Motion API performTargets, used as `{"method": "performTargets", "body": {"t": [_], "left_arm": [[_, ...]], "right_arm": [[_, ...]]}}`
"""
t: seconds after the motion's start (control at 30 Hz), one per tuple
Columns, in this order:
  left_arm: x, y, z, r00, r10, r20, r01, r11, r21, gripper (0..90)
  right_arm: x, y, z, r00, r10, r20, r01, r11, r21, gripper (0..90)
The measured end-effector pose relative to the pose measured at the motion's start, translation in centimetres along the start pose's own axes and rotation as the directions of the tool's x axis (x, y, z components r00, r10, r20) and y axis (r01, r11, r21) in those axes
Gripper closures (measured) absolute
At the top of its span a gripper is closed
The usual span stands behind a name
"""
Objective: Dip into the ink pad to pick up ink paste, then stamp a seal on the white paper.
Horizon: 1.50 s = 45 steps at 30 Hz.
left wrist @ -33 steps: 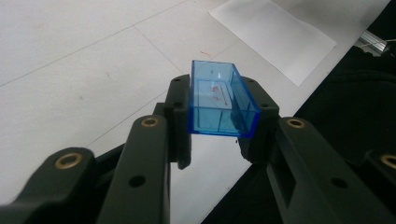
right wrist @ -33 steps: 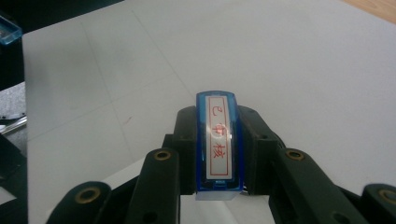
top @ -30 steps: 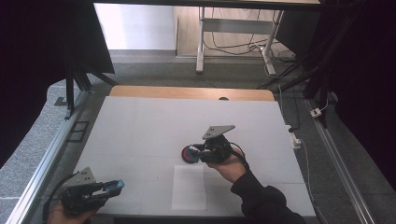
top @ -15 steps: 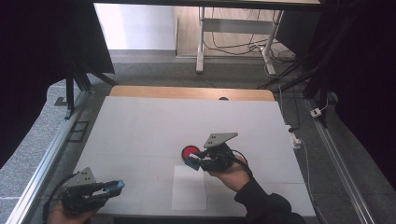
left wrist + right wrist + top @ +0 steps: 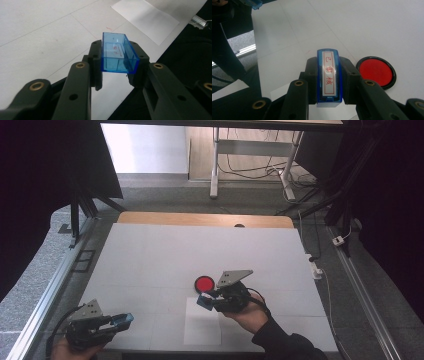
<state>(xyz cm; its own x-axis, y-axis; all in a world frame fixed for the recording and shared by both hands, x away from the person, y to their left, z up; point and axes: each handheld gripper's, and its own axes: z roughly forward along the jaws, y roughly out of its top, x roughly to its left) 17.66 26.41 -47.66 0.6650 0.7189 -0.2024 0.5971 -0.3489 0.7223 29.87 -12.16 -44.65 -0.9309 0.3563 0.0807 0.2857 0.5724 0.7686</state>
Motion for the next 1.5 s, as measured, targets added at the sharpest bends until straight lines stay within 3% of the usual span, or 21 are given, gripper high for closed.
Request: {"method": "performTargets", "body": {"t": [0.37,0.67,1.5], "left_arm": [[0.0,0.0,0.0,1.0000,0.002,0.002,-0.002,1.0000,0.000,67.5],[0.0,0.0,0.0,1.0000,0.003,0.004,-0.003,1.0000,0.001,67.5],[0.0,0.0,0.0,1.0000,0.006,0.003,-0.006,1.0000,0.004,67.5]], "right_arm": [[0.5,-0.6,0.4,0.9999,-0.004,-0.010,0.004,1.000,0.017,70.9],[0.7,-0.9,0.9,0.9993,-0.036,-0.005,0.037,0.998,0.043,70.9],[0.5,-1.7,3.4,0.9975,-0.070,-0.009,0.070,0.992,0.107,70.9]]}}
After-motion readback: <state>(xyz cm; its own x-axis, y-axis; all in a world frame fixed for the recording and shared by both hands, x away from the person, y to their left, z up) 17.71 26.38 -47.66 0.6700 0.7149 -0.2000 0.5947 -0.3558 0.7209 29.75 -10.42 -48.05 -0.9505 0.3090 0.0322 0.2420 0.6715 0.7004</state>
